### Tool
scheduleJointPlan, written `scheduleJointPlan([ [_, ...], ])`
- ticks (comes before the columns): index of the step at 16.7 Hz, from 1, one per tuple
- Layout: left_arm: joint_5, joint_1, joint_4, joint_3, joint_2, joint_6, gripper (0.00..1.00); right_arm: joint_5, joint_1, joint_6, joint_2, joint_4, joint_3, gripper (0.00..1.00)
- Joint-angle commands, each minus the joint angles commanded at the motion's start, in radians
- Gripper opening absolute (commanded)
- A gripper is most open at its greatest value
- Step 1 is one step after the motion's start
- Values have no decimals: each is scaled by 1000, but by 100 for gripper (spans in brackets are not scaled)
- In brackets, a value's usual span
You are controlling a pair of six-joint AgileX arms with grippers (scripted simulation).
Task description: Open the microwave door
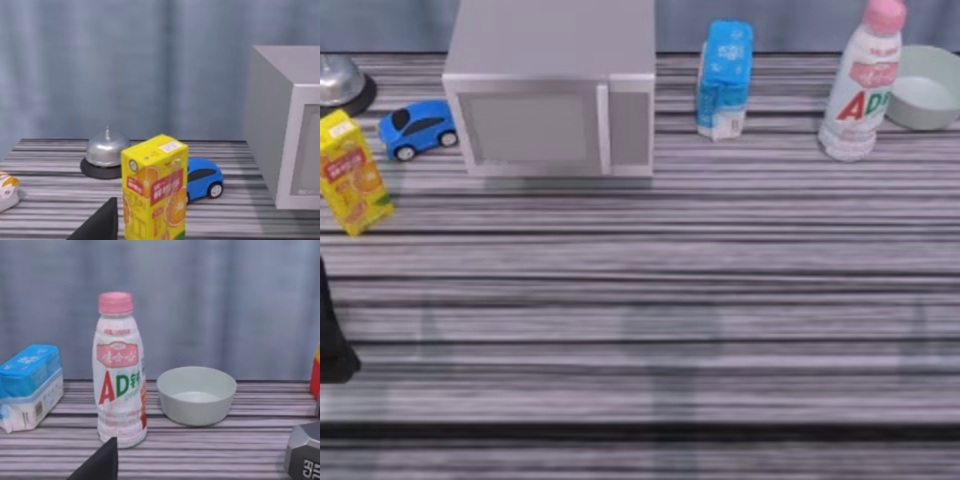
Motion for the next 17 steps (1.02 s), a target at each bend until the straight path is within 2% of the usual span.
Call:
scheduleJointPlan([
  [3, -2, -5, -3, 10, 10, -4, 100, 0, 0, 0, 0, 0, 0, 100],
  [7, -37, -66, -46, 146, 157, -55, 100, 0, 0, 0, 0, 0, 0, 100],
  [11, -104, -171, -129, 391, 463, -143, 100, 0, 0, 0, 0, 0, 0, 100],
  [17, -227, -365, -287, 844, 1071, -305, 100, 0, 0, 0, 0, 0, 0, 100],
])
